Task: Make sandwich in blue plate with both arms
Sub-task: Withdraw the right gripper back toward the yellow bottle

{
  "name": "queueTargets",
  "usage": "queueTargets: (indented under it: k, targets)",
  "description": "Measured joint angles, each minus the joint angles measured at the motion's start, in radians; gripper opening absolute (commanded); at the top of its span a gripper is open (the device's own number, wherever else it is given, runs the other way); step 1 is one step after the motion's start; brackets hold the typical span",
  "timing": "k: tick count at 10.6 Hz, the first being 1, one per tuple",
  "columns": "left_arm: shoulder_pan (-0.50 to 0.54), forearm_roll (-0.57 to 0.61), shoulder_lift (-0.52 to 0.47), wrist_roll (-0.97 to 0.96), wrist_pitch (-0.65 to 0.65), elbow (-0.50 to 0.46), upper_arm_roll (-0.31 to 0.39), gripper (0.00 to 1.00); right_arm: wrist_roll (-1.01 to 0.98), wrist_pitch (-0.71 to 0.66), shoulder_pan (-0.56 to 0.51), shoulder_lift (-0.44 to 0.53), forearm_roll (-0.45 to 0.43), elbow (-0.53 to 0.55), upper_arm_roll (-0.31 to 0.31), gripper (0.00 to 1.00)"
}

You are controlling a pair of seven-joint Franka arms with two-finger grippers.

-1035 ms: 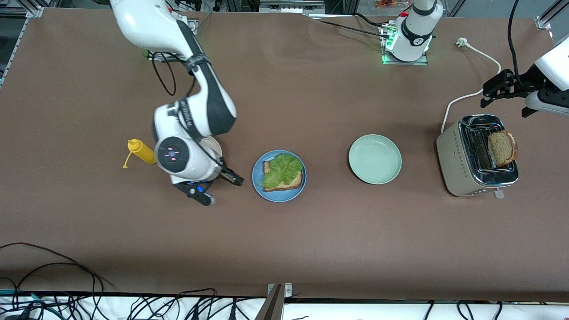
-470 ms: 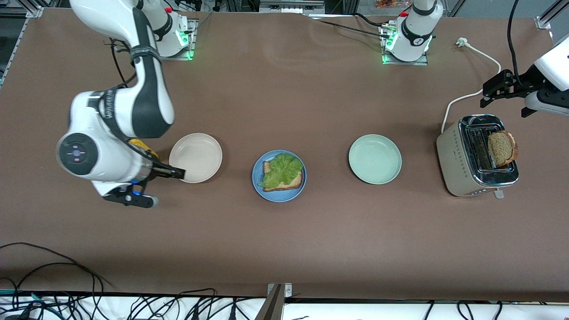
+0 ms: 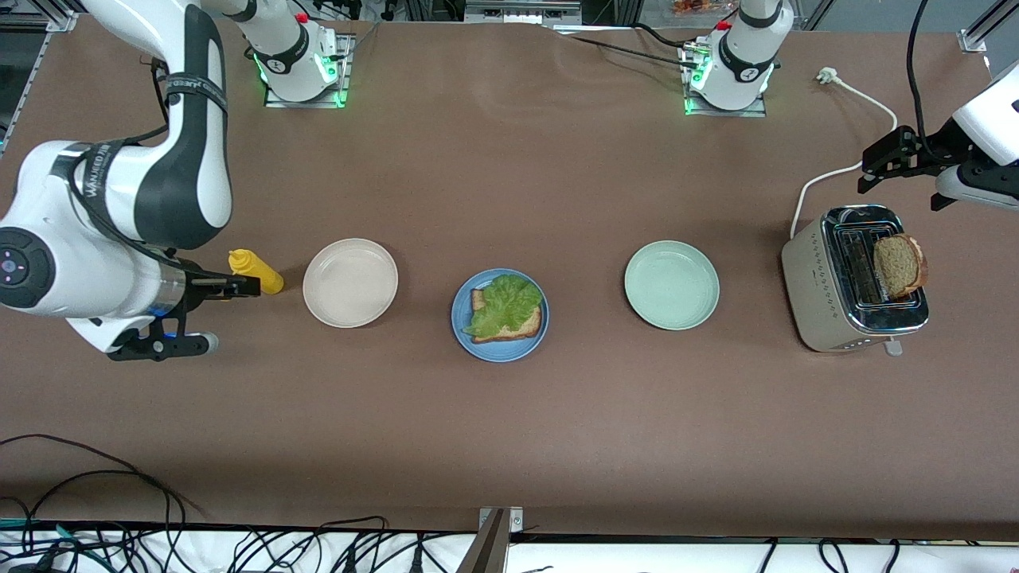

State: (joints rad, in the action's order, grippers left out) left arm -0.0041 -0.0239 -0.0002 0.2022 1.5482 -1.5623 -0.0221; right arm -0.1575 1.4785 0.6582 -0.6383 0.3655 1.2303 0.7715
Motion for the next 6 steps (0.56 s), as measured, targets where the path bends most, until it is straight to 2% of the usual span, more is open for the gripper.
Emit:
queueTargets:
  k: [3, 4, 6]
  targets:
    - [0.0, 0.0, 0.0, 0.0, 0.0, -0.002, 0.0, 1.0, -0.066, -0.022, -0.029, 0.065, 0.0, 0.088, -0.007, 1.0]
    - [0.0, 0.0, 0.0, 0.0, 0.001, -0.002, 0.0, 1.0, -0.08, -0.022, -0.08, 0.097, -0.001, 0.12, -0.057, 1.0]
    - [-0.001, 0.0, 0.0, -0.002, 0.001, -0.002, -0.001, 1.0, -0.085, -0.014, -0.229, 0.15, -0.086, 0.141, -0.232, 1.0]
